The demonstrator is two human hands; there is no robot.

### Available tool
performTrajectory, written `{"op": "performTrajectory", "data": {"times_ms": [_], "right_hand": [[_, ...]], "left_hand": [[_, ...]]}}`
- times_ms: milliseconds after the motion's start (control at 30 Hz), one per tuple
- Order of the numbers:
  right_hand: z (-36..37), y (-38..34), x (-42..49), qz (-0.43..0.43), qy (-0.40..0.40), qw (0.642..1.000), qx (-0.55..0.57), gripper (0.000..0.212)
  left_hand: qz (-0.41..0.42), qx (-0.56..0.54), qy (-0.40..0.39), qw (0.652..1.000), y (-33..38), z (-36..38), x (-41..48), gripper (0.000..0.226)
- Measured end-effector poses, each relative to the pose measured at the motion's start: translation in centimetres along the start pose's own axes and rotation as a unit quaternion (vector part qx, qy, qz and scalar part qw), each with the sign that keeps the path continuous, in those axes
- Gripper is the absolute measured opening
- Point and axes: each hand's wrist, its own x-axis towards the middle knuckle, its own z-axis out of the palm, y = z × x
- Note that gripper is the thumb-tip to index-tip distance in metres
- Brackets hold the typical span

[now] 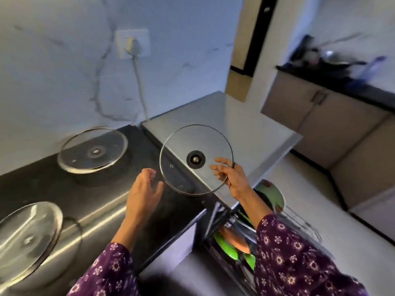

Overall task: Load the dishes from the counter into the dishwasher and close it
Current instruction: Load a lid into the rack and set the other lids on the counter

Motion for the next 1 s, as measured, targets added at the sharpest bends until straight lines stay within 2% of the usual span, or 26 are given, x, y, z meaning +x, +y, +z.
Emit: {"op": "performTrajectory", "data": {"times_ms": [267,400,500,600,767,900,1000], "right_hand": [[-15.0,-2.3,-4.7,-0.039,0.163,0.986,0.006,0.021],[-22.6,-2.3,-6.3,-0.025,0.251,0.967,-0.044,0.018],[-27.7,-2.1,-7.1,-0.020,0.281,0.955,-0.094,0.023],[-31.9,-1.8,-8.0,-0.010,0.279,0.948,-0.151,0.032],[-37.9,2.4,-7.5,0.051,0.242,0.922,-0.297,0.030],[-40.5,8.5,-5.8,0.094,0.199,0.868,-0.446,0.008],[-40.1,12.3,-5.3,0.112,0.181,0.821,-0.530,0.013]], "left_hand": [[0.087,-0.027,-0.137,0.986,8.3,9.8,0.0,0.029],[0.141,-0.023,-0.196,0.970,12.4,15.0,-0.7,0.030],[0.183,-0.023,-0.219,0.958,15.6,18.7,-1.1,0.030],[0.233,-0.009,-0.229,0.945,18.3,22.2,-1.6,0.029],[0.284,0.018,-0.230,0.931,20.7,28.0,-2.8,0.032],[0.292,0.017,-0.255,0.922,20.6,32.2,-4.6,0.033],[0.292,0.024,-0.277,0.915,19.2,34.8,-6.3,0.034]]}}
